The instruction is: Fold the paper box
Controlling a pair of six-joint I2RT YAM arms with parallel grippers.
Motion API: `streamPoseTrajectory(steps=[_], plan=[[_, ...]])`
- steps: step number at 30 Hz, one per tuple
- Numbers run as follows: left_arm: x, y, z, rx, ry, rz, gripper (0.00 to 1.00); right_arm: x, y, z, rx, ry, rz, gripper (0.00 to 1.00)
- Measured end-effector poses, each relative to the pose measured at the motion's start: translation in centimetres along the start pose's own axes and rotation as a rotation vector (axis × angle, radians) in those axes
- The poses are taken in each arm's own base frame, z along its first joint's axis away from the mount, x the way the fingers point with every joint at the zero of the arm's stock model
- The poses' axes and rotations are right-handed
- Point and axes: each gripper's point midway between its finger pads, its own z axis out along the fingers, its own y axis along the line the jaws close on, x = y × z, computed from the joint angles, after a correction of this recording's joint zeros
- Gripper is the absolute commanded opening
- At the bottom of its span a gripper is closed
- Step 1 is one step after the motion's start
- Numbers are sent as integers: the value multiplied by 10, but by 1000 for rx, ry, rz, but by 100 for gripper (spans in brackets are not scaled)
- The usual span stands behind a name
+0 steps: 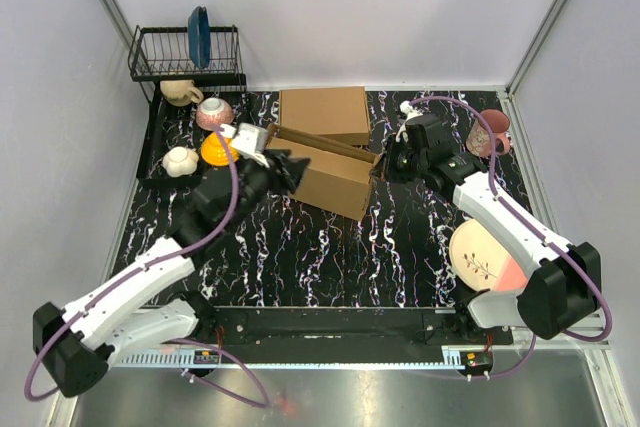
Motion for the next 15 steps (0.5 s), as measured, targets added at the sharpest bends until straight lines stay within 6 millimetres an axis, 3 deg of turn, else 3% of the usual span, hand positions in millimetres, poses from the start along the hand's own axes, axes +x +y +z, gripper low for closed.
streamPoseTrajectory(steps=[3,6,9,15], plan=[[-20,46,-12,-150,-48,1,58,0,-1,0,4,-2,-3,0],[-25,94,-22,-301,-51,2,59,-1,-1,0,5,-3,-6,0],[-15,134,-25,-414,-11,-4,62,0,-1,0,6,-3,-9,0],[21,182,-14,-495,104,-25,64,-1,-2,0,12,-6,-19,0]])
